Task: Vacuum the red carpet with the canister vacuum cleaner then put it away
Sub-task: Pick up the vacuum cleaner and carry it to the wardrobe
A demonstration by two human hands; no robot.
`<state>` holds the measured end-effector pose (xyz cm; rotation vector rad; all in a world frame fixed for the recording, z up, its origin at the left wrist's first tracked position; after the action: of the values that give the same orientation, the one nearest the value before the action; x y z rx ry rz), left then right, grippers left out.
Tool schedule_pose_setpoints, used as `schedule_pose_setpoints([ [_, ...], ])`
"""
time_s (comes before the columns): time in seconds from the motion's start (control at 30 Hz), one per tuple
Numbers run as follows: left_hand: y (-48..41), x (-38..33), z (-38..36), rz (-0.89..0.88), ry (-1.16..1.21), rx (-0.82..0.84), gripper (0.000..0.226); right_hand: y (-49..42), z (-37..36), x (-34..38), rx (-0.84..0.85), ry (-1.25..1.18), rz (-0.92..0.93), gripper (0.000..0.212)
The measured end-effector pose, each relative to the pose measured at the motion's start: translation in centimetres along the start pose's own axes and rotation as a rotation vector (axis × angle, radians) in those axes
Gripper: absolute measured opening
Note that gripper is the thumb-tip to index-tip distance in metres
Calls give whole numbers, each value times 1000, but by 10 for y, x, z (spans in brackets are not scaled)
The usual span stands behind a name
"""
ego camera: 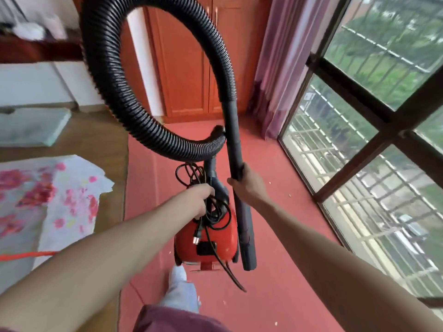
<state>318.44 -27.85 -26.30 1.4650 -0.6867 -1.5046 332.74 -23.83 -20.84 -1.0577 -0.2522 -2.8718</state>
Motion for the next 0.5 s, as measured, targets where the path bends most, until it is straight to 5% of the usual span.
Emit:
schedule_pose_setpoints([
  [0.1,-73,-10,23,67,14,-45,56,-44,-30,8,50,-11,-21,36],
  [0.33,-88,-78,89,83,123,-126,17,-143,-86,29,174,-9,-149,41],
  [0.5,-130,-130,130,43,143,-116,33,-209,-103,69,143,-8,-156,41],
])
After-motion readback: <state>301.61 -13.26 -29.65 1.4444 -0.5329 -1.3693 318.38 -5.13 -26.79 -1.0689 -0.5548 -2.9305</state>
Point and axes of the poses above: each hand's wrist, its own y-axis away from the middle knuckle, its own z-axis out of the back of the hand, x = y × z, the point moved 3 cm from there along -y, towards the middle knuckle, and after that the axes turned 2 degrees about -y, right-handed, at the moved point
